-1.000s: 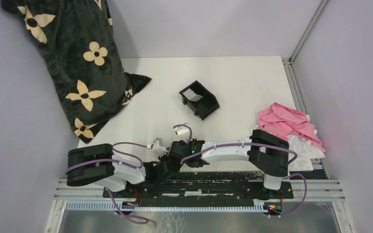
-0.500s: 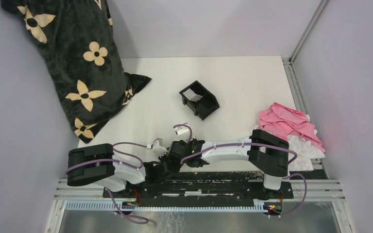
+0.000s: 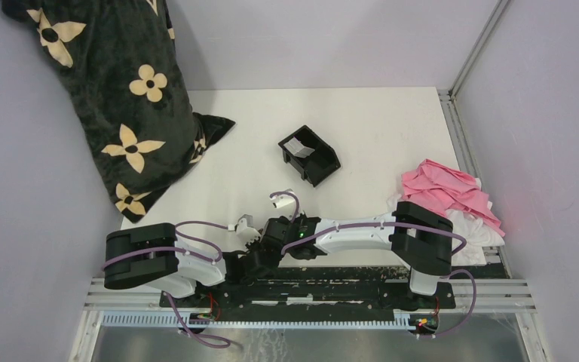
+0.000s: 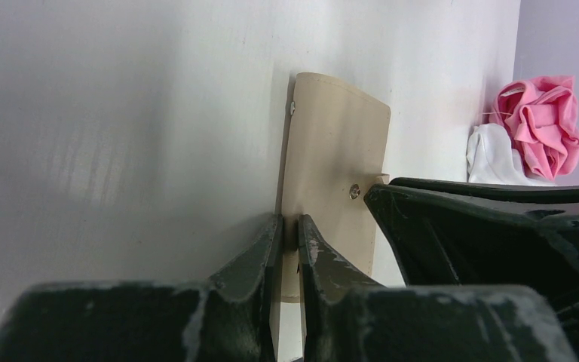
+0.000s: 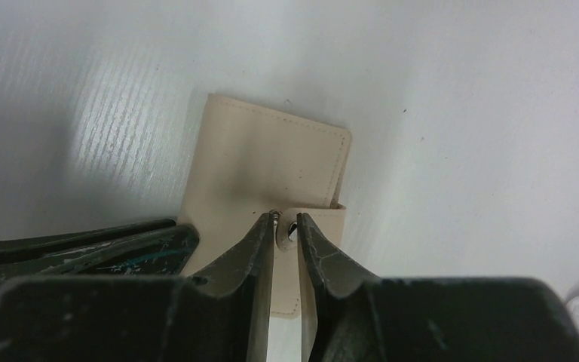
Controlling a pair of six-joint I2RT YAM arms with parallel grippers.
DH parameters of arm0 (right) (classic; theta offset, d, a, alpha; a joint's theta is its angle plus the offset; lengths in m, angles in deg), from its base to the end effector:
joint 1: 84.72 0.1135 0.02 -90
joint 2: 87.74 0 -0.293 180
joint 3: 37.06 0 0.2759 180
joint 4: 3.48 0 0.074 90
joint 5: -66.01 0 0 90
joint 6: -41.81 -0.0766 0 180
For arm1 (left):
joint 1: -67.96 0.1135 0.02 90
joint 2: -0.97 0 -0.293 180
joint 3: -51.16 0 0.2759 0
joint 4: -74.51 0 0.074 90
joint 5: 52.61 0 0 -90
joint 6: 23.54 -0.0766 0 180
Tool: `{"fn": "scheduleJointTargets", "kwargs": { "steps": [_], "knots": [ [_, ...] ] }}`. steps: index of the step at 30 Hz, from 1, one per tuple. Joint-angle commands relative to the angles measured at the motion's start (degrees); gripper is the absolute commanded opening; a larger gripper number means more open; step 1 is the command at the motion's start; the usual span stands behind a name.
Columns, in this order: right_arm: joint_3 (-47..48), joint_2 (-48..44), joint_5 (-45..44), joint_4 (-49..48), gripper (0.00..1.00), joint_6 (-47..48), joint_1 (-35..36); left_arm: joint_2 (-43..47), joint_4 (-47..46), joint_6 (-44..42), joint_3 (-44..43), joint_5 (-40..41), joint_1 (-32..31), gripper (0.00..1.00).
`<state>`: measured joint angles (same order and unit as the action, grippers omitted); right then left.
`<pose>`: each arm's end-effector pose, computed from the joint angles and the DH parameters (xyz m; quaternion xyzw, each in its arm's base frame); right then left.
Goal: Put the credit cards into the card holder
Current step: Close the card holder at the center of the board.
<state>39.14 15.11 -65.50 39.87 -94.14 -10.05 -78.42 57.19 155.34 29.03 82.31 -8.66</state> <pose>0.1485 0.3499 0.1520 -0.1688 0.9074 -0.0318 0.3836 0.1020 -0.1953 0.0871 -0.2501 0.8153 -0.3442 0.3927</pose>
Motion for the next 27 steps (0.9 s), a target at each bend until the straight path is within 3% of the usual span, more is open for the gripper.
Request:
{"fn": "scheduleJointTargets", "kwargs": {
  "steps": [1,12,27],
  "knots": [
    [1.96,-2.52,-2.82,0.50,0.24,0.08,0.70,-0.93,2.73,-0.49,1.04,0.96,0.01,0.17],
    [1.72,-2.43,-3.48,1.95,0.24,-0.76,1.39,-0.80,2.75,-0.43,1.13,0.92,0.07,0.17],
    [2.06,-1.94,-3.75,1.41,0.15,-0.47,1.97,-0.87,2.74,-0.37,1.04,0.71,0.05,0.16]
  ]
}}
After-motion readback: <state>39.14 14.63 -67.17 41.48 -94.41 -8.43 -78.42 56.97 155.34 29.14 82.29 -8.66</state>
